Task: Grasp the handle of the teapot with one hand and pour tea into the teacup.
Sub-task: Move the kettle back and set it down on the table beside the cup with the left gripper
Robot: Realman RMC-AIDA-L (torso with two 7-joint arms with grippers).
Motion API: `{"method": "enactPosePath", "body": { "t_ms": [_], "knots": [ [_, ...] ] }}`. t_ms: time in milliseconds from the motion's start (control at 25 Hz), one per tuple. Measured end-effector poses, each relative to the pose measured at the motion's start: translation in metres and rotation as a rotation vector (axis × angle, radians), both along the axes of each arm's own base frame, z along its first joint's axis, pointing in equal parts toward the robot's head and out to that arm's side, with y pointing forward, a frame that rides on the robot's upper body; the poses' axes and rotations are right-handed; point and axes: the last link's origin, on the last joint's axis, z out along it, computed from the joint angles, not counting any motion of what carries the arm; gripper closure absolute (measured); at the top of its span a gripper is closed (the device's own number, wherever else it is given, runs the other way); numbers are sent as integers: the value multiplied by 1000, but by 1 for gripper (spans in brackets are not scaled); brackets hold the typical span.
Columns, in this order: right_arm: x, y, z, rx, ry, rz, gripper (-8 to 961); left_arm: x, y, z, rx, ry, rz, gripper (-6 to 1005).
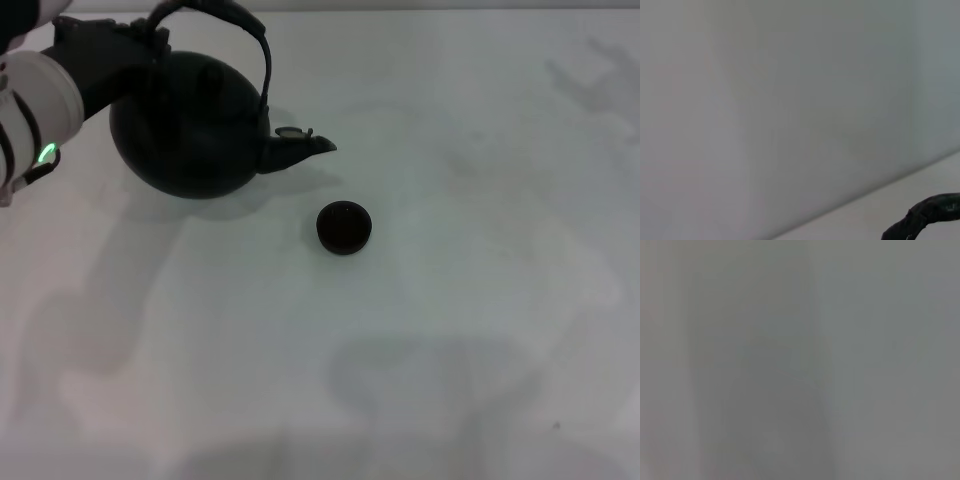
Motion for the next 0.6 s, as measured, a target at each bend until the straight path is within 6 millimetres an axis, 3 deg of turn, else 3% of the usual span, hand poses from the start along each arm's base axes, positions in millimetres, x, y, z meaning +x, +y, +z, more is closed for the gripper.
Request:
{"method": "enactPosePath", "body": {
  "t_ms": [600],
  "knots": [
    [7, 0, 4, 2, -14, -28, 109, -14, 12, -15, -48, -188, -68, 864]
  ]
}}
